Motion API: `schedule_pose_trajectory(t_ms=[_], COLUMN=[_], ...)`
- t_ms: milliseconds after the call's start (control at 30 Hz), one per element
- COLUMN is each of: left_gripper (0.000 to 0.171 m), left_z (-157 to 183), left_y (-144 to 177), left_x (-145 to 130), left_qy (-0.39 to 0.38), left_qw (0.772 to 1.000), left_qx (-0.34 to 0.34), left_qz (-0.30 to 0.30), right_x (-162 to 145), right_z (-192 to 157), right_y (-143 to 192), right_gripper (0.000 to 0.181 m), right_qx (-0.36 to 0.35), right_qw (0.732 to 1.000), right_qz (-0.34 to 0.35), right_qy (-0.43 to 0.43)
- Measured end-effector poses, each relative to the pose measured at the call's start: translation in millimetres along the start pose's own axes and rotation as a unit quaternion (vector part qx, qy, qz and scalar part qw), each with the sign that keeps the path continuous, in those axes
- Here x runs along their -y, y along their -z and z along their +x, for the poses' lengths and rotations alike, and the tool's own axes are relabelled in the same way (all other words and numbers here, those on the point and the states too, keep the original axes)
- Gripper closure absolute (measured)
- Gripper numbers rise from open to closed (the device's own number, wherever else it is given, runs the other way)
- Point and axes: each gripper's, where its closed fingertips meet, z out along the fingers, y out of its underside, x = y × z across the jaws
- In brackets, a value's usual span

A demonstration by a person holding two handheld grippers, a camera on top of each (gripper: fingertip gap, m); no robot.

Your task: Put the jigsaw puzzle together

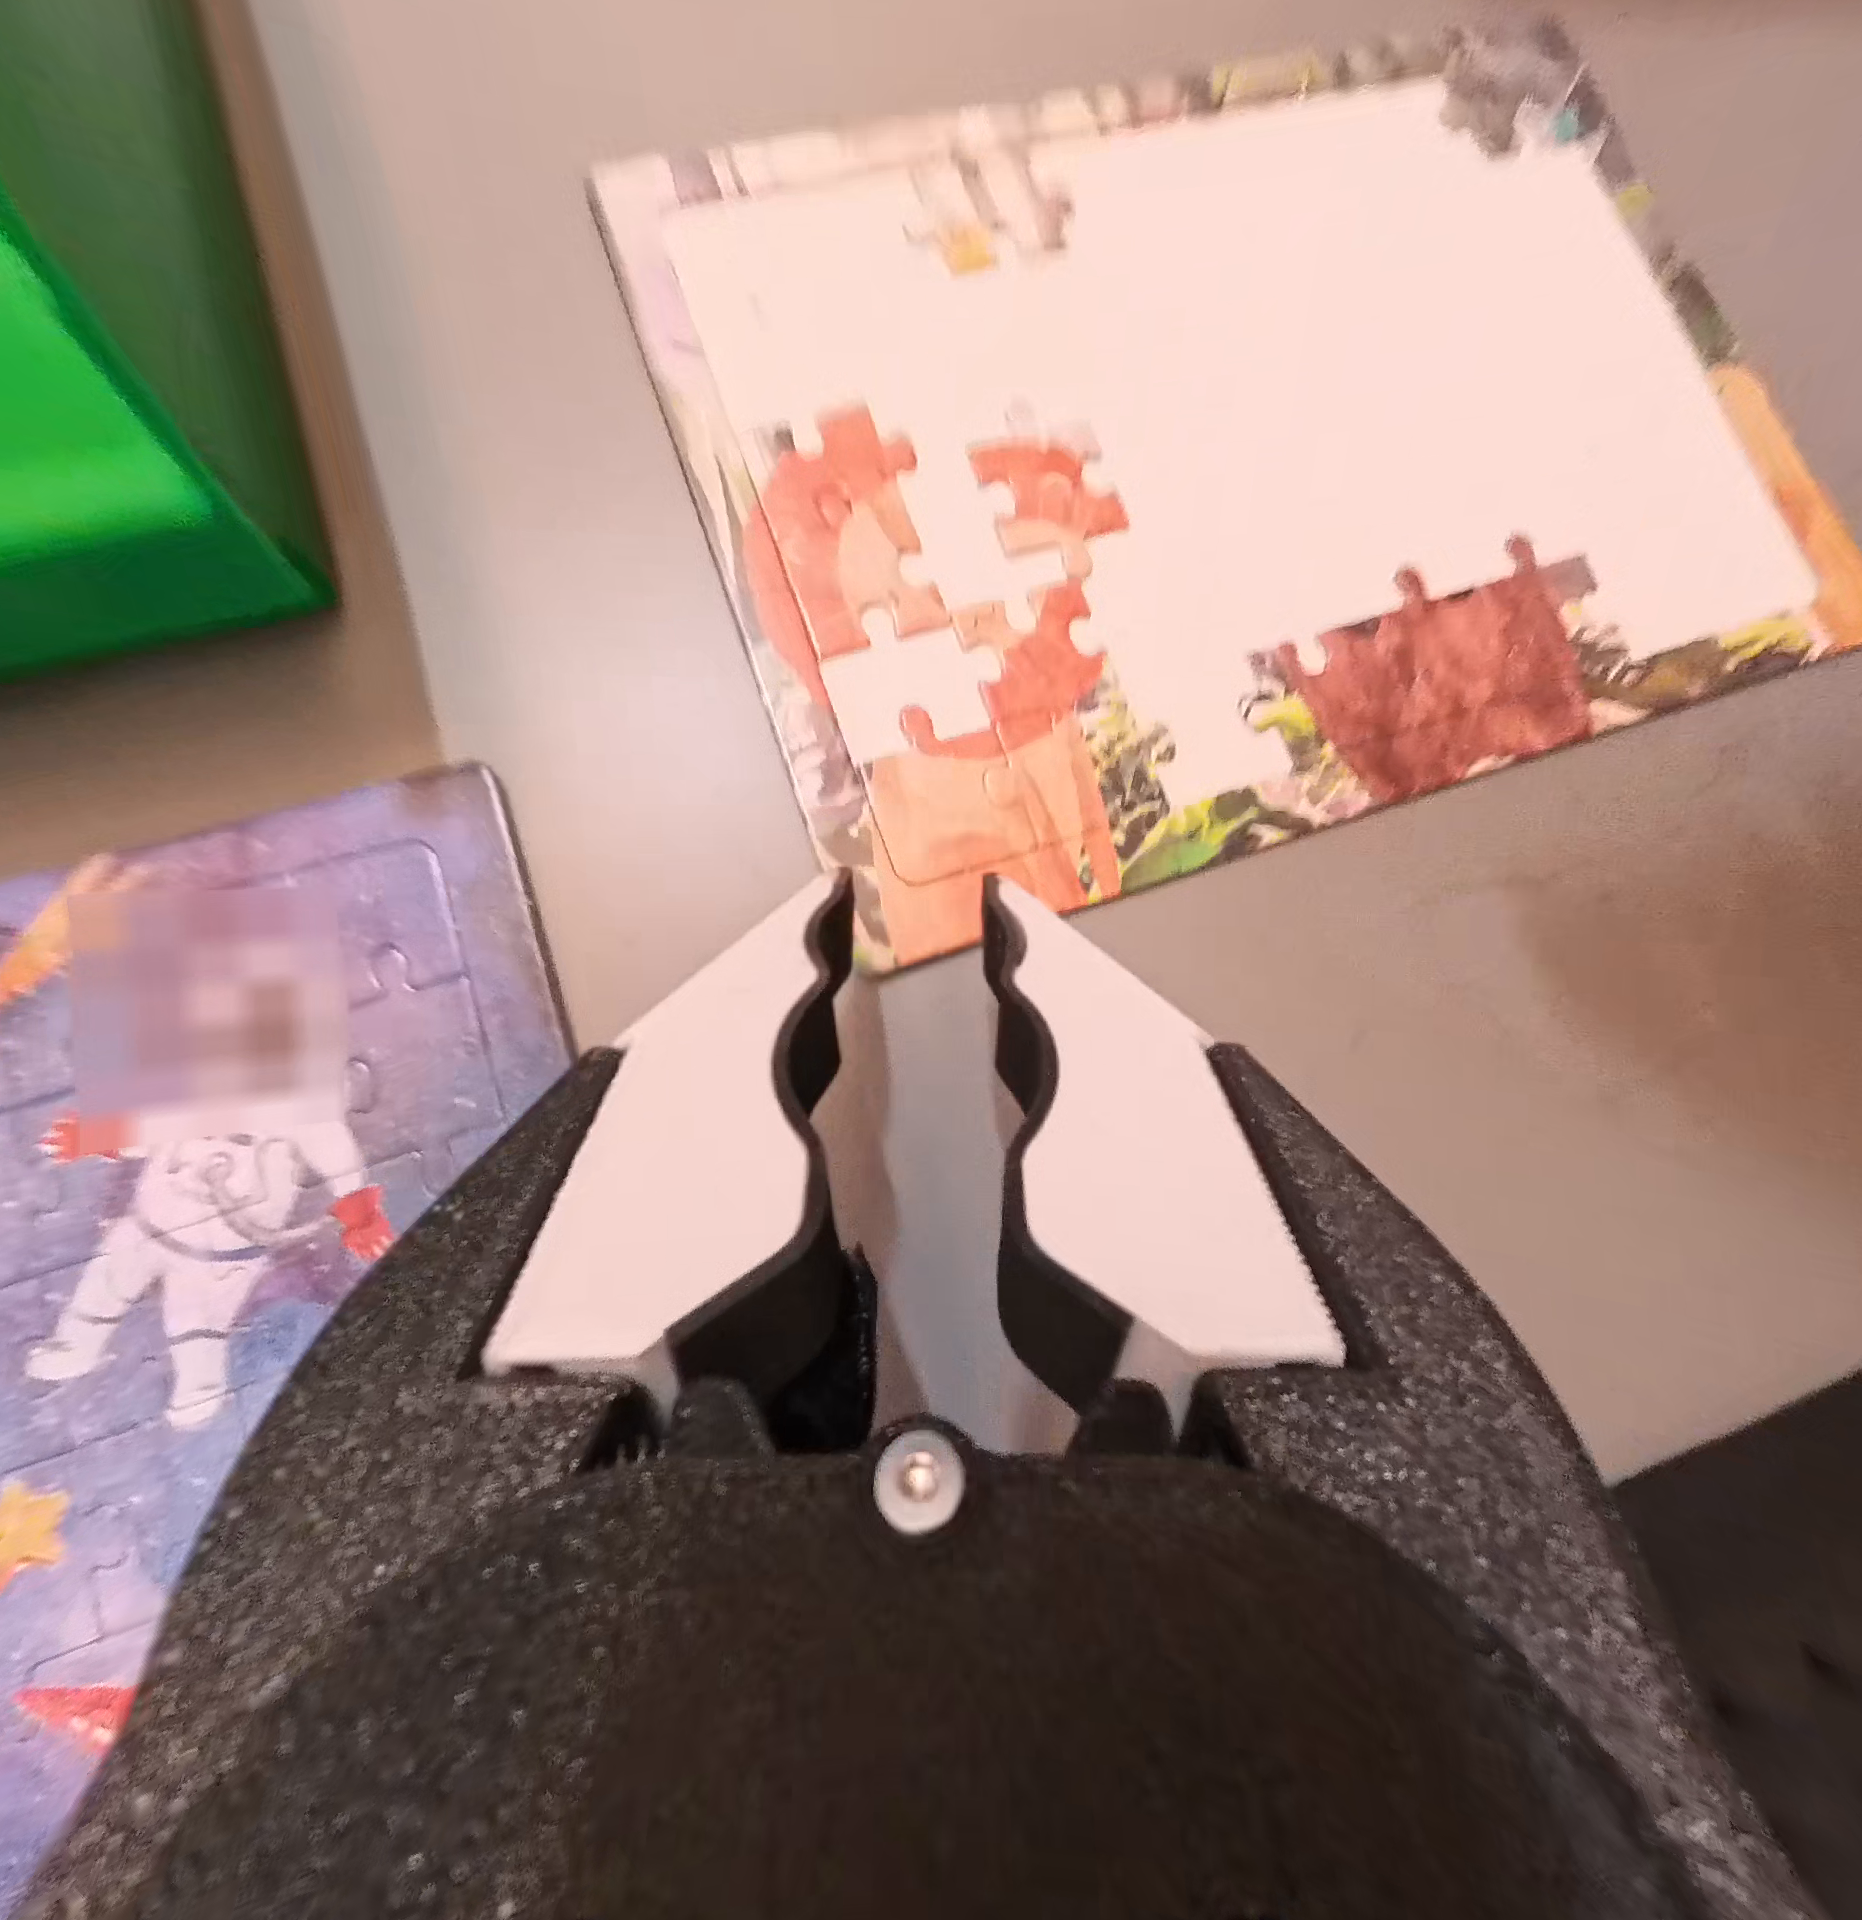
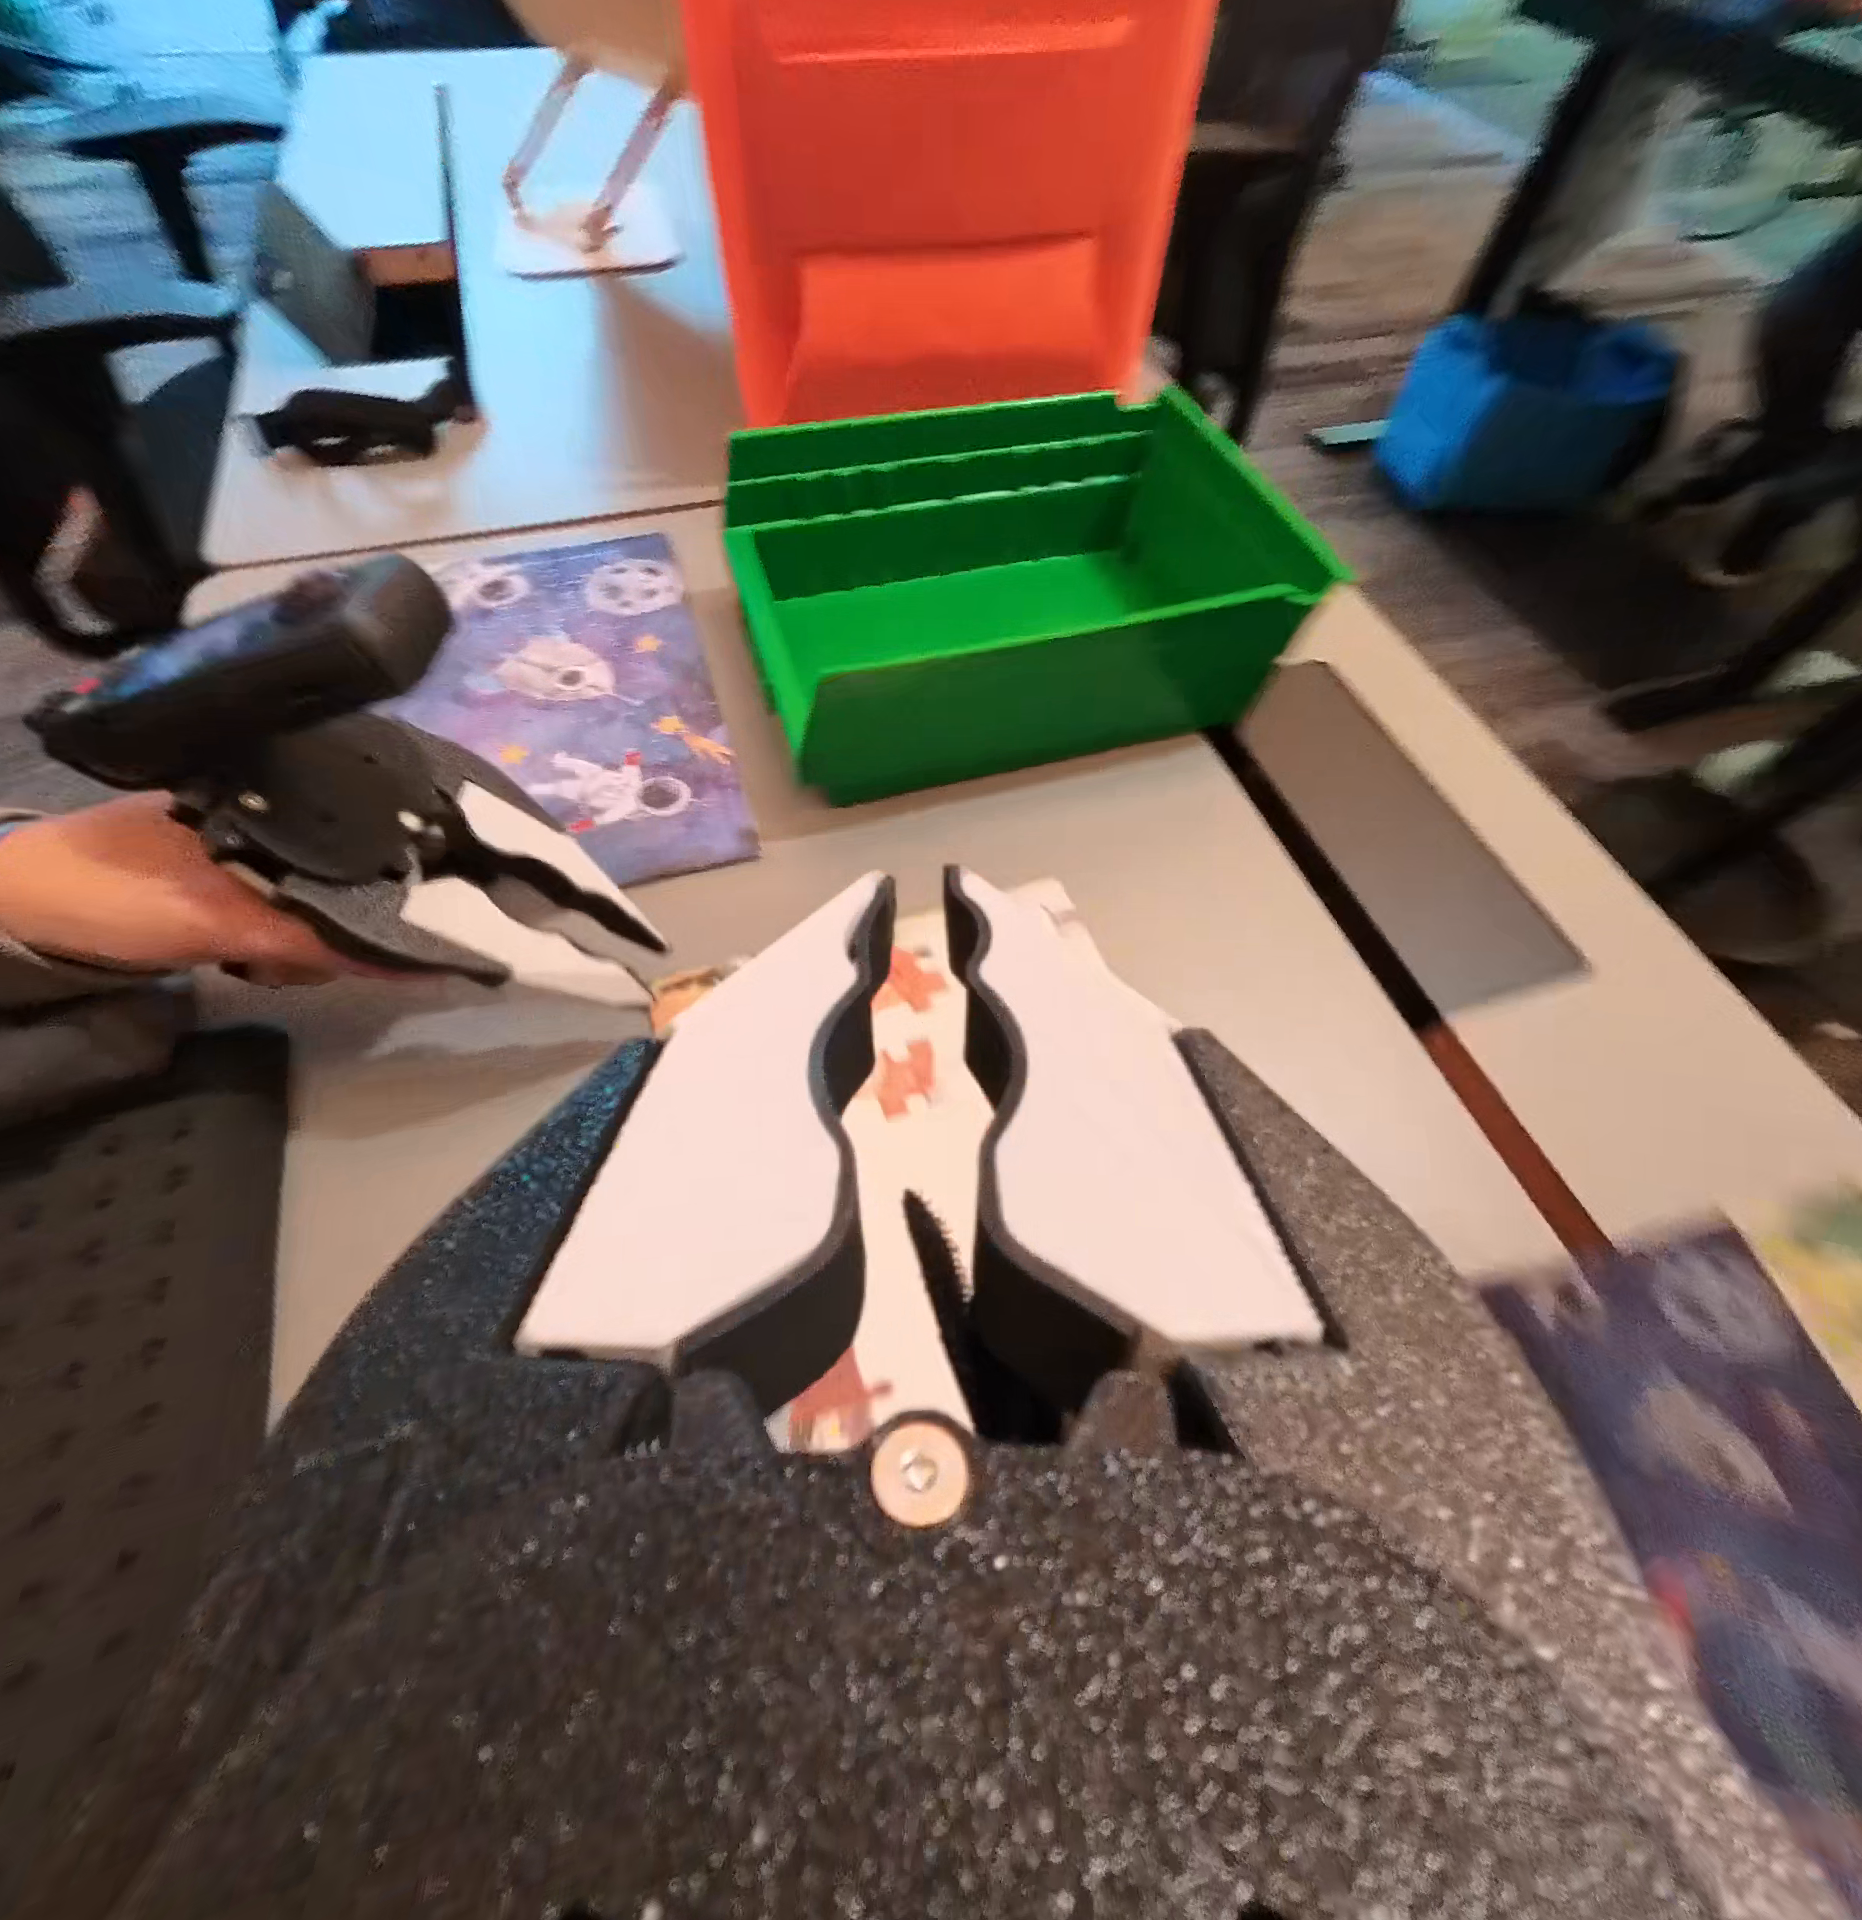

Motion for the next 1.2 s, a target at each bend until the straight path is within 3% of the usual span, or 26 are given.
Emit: schedule_pose_trajectory(t_ms=[100, 233, 400, 533, 700, 1000, 1200], left_gripper=[0.148, 0.148, 0.151, 0.151, 0.150, 0.149, 0.149], left_z=[5.7, 37.5, 82.0, 93.6, 88.2, 77.6, 76.1], left_y=[15.7, 25.2, 13.9, 9.7, 6.6, 2.9, 5.4], left_x=[23.2, 34.1, 32.2, 33.9, 37.6, 33.4, 35.0], left_qy=[-0.002, 0.024, -0.007, -0.067, -0.102, -0.066, -0.058], left_qw=[0.997, 0.991, 0.988, 0.984, 0.976, 0.979, 0.978], left_qx=[0.011, -0.016, -0.029, 0.012, 0.064, 0.051, 0.048], left_qz=[0.070, 0.132, 0.154, 0.166, 0.184, 0.186, 0.194], right_x=[-34.7, -138.3, -254.6, -306.2, -328.4, -339.4, -327.1], right_z=[7.9, 14.3, -17.9, -29.4, -33.1, -35.7, -29.8], right_y=[72.2, 158.6, 230.2, 282.7, 296.0, 284.1, 278.3], right_gripper=[0.171, 0.171, 0.167, 0.165, 0.157, 0.157, 0.157], right_qx=[-0.081, -0.202, -0.258, -0.320, -0.312, -0.324, -0.337], right_qw=[0.996, 0.973, 0.936, 0.908, 0.894, 0.900, 0.902], right_qz=[-0.002, -0.062, -0.080, -0.055, -0.035, -0.107, -0.123], right_qy=[-0.023, -0.090, -0.226, -0.266, -0.319, -0.271, -0.240])
